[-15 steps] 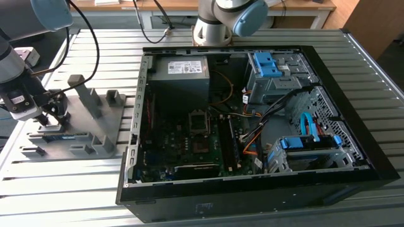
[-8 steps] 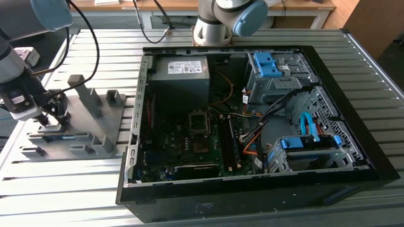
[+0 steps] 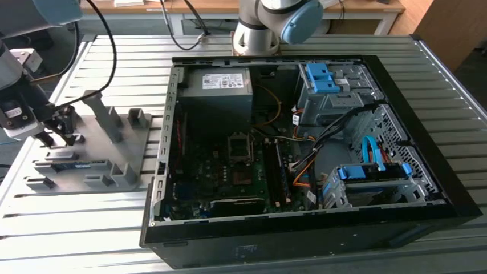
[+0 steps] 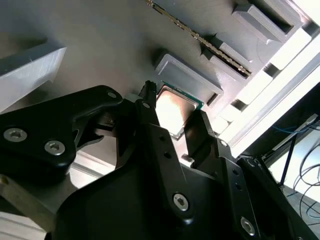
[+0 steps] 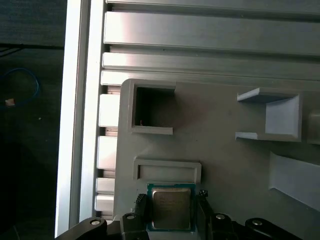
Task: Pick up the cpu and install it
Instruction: 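Pick up the cpu and move it towards the insertion slot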
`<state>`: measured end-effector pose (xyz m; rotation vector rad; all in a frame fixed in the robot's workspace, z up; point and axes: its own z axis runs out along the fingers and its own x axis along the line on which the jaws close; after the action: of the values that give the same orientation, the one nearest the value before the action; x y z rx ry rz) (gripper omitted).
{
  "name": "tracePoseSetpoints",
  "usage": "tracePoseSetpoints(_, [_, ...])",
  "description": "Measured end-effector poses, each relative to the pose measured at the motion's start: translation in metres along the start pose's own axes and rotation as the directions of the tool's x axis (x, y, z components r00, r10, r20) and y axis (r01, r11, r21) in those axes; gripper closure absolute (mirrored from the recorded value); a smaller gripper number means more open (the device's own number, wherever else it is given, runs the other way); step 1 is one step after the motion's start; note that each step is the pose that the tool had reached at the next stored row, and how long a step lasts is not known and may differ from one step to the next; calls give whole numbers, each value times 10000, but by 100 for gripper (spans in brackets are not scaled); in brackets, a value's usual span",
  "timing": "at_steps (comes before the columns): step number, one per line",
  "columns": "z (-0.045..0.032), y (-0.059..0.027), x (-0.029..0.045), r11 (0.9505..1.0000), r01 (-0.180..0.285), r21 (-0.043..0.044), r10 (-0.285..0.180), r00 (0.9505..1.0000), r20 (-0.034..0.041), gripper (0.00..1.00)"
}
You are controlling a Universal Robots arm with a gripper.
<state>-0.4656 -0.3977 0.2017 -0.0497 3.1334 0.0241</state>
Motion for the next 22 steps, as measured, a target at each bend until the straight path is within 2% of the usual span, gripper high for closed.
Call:
tracePoseSetpoints(8, [-154, 2, -1, 10000, 0, -12, 0, 10000, 1, 53])
tracePoseSetpoints(15, [-340, 5, -3, 10000, 0, -31, 0, 10000, 1, 53])
tracePoseSetpoints(22, [-470, 7, -4, 10000, 0, -52, 0, 10000, 1, 53])
